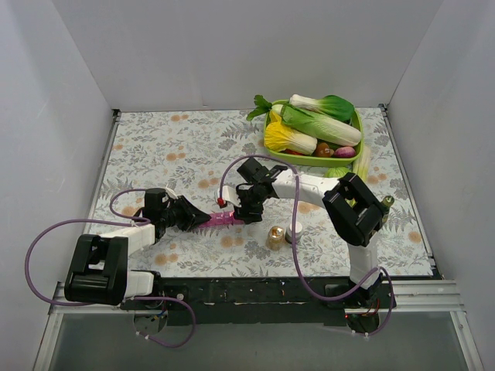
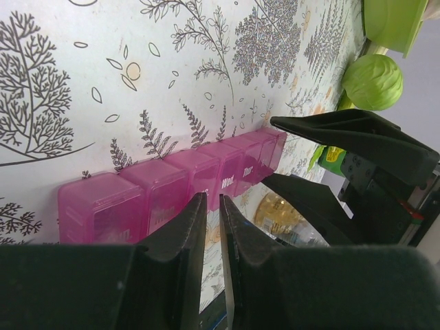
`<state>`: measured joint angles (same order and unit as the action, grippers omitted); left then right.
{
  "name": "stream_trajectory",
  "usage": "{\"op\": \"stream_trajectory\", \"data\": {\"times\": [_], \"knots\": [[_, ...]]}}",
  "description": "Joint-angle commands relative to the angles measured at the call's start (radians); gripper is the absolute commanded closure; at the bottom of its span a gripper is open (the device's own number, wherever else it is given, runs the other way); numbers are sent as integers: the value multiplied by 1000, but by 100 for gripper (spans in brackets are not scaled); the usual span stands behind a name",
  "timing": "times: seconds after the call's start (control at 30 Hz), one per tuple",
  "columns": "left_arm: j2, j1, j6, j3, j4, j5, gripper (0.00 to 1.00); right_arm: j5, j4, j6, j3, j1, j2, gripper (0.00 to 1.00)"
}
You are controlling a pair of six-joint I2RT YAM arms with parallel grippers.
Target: Sort the pills into containers
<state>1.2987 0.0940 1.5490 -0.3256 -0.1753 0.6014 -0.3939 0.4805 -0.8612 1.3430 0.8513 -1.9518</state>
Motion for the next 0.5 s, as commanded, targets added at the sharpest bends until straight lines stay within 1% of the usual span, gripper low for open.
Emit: {"op": "stream_trajectory", "data": {"times": [0.0,0.1,0.13,0.2,0.23,0.33,0.47], "knots": [[-1,3,-20,5,45,-63,86,-3,-17,-2,-7,3,-12,37],[-3,3,-20,8,48,-64,87,-10,-14,-1,-2,5,-12,41],[-4,3,-21,8,46,-66,87,-14,-13,2,1,5,-10,44],[-3,3,-21,8,51,-69,89,-29,4,7,13,3,-9,47],[-1,3,-23,5,54,-77,89,-40,15,11,19,3,-12,51],[1,3,-30,2,69,-89,92,-100,58,22,51,-12,-24,55],[7,3,-32,0,79,-100,96,-221,133,33,103,-53,-61,57]]}}
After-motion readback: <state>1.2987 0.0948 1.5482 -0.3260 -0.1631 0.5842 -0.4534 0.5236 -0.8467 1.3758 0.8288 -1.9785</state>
